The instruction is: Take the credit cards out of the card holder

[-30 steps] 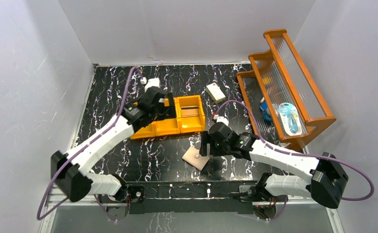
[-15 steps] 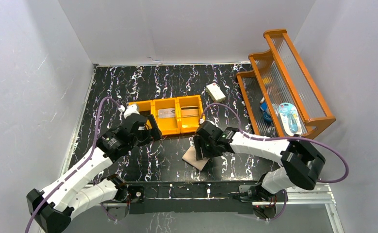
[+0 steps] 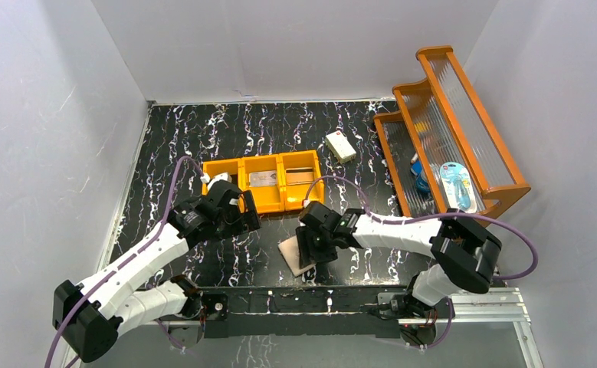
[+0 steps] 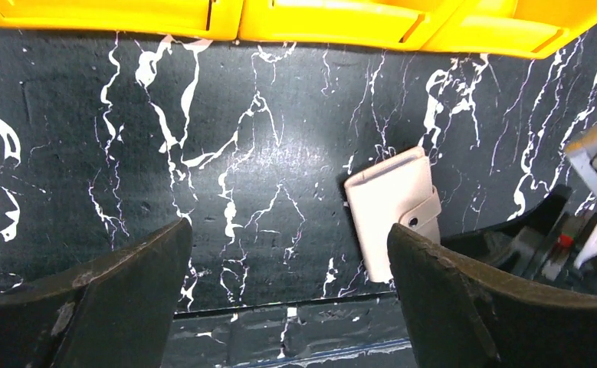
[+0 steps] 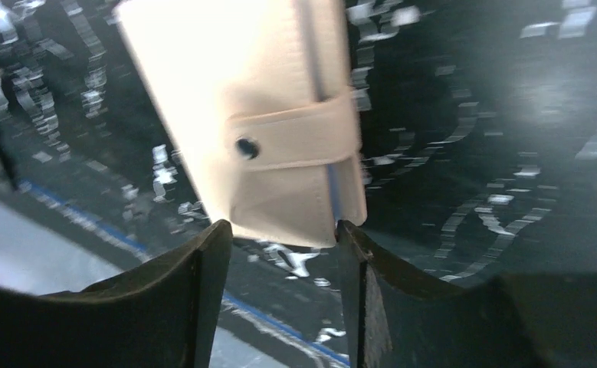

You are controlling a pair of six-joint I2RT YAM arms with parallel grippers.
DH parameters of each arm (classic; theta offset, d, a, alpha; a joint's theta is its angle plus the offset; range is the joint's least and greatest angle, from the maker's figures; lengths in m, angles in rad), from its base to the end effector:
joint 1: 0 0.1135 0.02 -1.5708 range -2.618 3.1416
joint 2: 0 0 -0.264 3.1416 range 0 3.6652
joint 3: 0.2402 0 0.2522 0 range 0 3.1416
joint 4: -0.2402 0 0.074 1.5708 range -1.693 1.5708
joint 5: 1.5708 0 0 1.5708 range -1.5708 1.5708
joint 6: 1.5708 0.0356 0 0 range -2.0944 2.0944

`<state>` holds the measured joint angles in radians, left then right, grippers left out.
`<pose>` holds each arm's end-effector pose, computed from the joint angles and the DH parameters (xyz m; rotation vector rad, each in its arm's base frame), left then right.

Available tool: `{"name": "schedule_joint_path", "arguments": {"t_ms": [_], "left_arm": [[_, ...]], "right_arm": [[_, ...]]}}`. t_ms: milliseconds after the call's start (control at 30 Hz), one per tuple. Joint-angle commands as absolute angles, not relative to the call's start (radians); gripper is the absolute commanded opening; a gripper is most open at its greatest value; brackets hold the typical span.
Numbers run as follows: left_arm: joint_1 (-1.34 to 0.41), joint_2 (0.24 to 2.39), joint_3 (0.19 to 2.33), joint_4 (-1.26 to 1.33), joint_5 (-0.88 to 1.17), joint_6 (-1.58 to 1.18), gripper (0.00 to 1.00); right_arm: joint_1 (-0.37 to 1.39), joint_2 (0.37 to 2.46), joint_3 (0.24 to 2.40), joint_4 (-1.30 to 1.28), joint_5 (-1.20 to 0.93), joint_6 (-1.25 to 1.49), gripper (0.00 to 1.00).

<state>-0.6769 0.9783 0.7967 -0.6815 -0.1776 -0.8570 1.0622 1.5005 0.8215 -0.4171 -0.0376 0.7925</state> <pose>0.1561 -0.1174 0.2644 -0.3033 2.4552 -0.4753 0.1351 0.2451 0.1722 -0.3931 2.8019 0.5795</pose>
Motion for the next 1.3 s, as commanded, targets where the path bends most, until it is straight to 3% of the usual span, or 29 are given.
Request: {"name": "schedule_joint_path", "arguments": {"t_ms": [0, 300, 467, 1267], "left_arm": [[-0.673, 0.969, 0.78, -0.695, -0.141, -0.859, 0.98], [-0.673, 0.97, 0.8, -0.751, -0.203, -0.88, 0.99], [-0.673, 0.962, 0.8, -0.779, -0.225, -0.911, 0.98], [-0.673, 0.867, 0.78, -0.787, -0.245, -0.957, 0.98]], "right_arm": [[1.117, 1.437, 0.817, -0.211, -0.209, 0.878, 0.63], [1.127, 1.406, 0.965, -0.493, 0.15, 0.818, 0.66], [1.138, 1.476, 1.008, -0.514, 0.168, 0.874, 0.6], [1.2, 1.733, 1.096, -0.606, 0.34, 0.966, 0.49]]}}
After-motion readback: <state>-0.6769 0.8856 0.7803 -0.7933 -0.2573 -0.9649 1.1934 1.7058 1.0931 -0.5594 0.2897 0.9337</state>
